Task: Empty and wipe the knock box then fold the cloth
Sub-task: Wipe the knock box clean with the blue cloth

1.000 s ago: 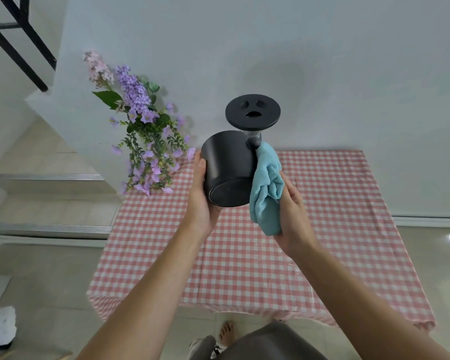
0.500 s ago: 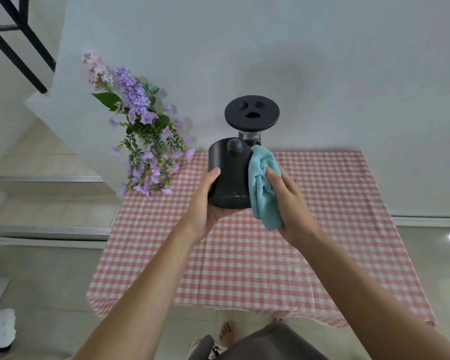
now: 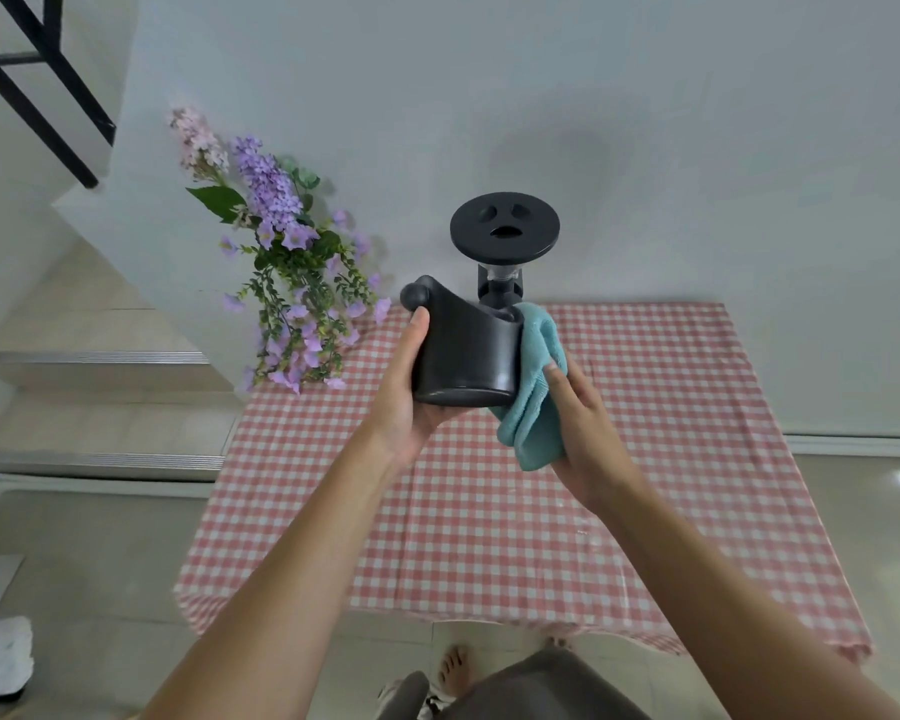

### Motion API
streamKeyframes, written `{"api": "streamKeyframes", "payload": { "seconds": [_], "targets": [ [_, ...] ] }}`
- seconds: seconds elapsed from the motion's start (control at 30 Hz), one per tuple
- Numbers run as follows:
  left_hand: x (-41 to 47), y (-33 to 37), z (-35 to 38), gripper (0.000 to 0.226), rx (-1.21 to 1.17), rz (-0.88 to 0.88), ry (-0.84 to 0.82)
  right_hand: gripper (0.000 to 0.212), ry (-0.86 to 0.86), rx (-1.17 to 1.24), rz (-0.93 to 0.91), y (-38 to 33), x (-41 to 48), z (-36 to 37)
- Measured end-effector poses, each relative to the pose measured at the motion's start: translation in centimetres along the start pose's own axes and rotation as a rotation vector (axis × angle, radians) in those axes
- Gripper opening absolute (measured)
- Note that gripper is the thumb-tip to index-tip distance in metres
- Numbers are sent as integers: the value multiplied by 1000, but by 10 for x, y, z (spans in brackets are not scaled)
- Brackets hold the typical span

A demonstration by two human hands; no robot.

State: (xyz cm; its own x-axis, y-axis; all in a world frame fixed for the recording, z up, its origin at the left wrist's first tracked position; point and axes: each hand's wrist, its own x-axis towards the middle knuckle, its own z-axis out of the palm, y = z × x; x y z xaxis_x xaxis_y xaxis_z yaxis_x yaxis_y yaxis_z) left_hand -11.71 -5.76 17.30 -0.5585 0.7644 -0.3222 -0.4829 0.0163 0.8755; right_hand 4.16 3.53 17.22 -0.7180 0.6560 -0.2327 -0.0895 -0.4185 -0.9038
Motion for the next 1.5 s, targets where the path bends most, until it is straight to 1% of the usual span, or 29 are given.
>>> {"api": "streamKeyframes", "payload": {
  "seconds": [0.07,0.13,0.2,0.27,0.3,0.37,0.43,0.5,0.57,0.6,0.7,0.73,0.83,0.93,0.97,1.03,1.07,1.13,1.2,1.33,1.4,1.5],
  "targets": [
    [3,1,2,56,53,25,48,37,-22,-3,-62,-5,0,5],
    [7,0,2,57,122,47,86,45,-59,-119,-185,-12,-2,13],
    [4,1,6,59,178,63,64,49,-109,-259,-293,-13,-3,17],
    [4,1,9,66,175,65,25,47,-86,-309,-357,-8,-3,16],
    [2,3,10,65,152,57,31,43,-41,-278,-360,-4,-3,13],
    [0,4,11,55,80,33,26,35,44,-146,-311,2,-4,10],
    [-2,2,9,53,58,21,24,31,44,-2,-222,3,-5,9],
    [-2,0,7,59,63,38,30,30,20,96,-145,2,-5,7],
    [-1,0,8,74,105,83,38,30,33,132,-96,4,-3,4],
    [2,0,7,73,155,110,44,30,43,136,-80,5,-3,2],
    [5,1,4,41,391,180,53,30,67,120,-47,7,-2,-2],
    [4,-1,4,37,433,201,62,31,79,113,-37,8,-1,-4],
    [6,-9,-1,41,450,258,119,32,97,90,-10,7,3,-10],
    [5,-11,1,56,474,275,108,34,80,42,-7,6,5,-14],
    [5,-12,2,55,494,278,85,34,71,21,-24,6,4,-14],
    [1,-11,4,45,533,273,20,35,48,-37,-70,6,4,-12],
    [-1,-9,6,46,548,293,2,36,38,-66,-93,6,3,-12],
    [-2,-7,5,62,594,359,-2,39,23,-117,-118,9,4,-13],
    [-1,-4,0,74,639,407,-1,38,24,-136,-110,7,6,-17],
    [0,-2,-8,99,769,401,-130,37,-1,-98,-60,-9,12,-30],
    [0,-2,-7,105,803,378,-157,41,-28,-141,-51,-17,15,-35],
    [-2,-3,-4,108,806,361,-115,39,-120,-205,-29,-30,18,-40]
  ]
}}
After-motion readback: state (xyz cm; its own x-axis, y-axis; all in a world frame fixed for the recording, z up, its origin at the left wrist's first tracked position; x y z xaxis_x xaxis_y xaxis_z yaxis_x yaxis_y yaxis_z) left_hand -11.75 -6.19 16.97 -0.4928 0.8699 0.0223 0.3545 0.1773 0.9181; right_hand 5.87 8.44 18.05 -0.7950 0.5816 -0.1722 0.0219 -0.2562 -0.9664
